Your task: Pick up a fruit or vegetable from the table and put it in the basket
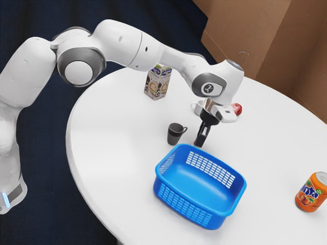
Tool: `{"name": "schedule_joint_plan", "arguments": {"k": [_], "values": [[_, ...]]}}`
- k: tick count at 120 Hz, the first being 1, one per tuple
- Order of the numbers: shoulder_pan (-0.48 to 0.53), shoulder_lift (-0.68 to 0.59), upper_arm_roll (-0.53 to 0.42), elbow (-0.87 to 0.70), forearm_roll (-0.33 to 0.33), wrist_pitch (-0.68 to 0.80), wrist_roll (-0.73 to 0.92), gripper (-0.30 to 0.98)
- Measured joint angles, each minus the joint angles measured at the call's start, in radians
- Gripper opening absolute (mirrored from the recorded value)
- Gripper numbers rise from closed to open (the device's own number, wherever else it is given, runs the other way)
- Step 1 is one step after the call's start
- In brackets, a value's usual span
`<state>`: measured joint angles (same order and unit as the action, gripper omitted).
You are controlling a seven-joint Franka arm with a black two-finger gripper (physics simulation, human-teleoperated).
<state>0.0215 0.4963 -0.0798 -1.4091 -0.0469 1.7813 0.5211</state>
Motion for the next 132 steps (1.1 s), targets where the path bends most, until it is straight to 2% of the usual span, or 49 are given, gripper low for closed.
{"name": "schedule_joint_plan", "arguments": {"k": [60, 132], "values": [[0.0, -0.001, 0.0, -0.001, 0.005, 0.0, -0.021, 0.14], [0.0, -0.009, 0.029, 0.019, 0.06, 0.004, -0.044, 0.12]]}}
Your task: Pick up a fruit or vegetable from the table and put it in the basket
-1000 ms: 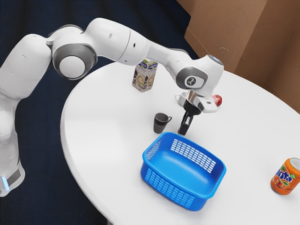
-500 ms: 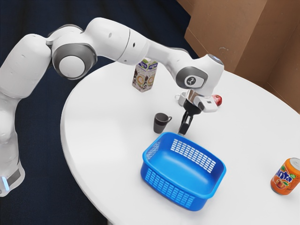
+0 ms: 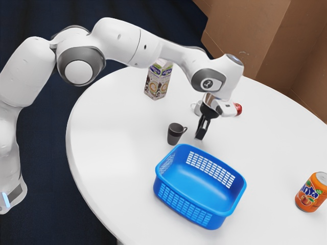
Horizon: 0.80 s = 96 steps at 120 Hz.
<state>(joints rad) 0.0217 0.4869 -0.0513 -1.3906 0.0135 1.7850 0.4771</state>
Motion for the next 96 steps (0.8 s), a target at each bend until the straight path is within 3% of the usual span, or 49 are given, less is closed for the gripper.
{"name": "schedule_joint_plan", "arguments": {"k": [32, 96], "values": [[0.0, 0.0, 0.002, 0.018, 0.036, 0.019, -0.008, 0.12], [-0.001, -0.017, -0.007, 0.092, 0.044, 0.083, -0.024, 0.12]]}}
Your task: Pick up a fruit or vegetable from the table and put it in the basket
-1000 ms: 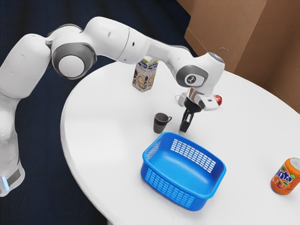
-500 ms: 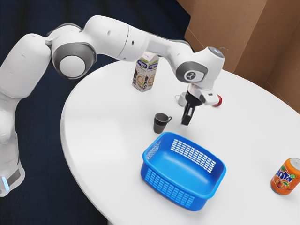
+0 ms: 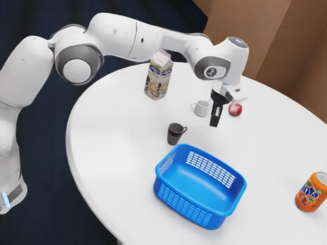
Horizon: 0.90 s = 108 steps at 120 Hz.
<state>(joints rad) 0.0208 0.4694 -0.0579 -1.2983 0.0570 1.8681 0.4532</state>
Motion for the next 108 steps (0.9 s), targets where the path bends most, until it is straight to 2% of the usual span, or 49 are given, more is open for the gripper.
{"name": "schedule_joint_plan", "arguments": {"k": [68, 108], "values": [[-0.012, -0.078, -0.11, 0.018, -0.012, -0.008, -0.011, 0.12], [-0.074, -0.098, -0.117, 0.012, -0.027, -0.031, -0.032, 0.12]]}}
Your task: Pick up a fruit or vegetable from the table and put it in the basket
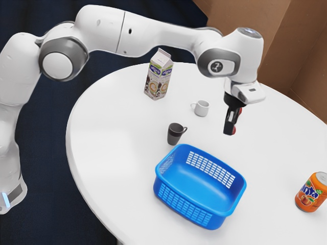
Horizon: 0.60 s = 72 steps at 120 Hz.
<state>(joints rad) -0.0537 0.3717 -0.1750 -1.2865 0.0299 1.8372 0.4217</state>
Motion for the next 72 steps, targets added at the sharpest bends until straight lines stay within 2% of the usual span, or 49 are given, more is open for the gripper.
{"name": "schedule_joint_plan", "arguments": {"k": [72], "values": [[-0.142, -0.069, -0.002, -0.061, 0.0, -0.039, -0.055, 0.12]]}}
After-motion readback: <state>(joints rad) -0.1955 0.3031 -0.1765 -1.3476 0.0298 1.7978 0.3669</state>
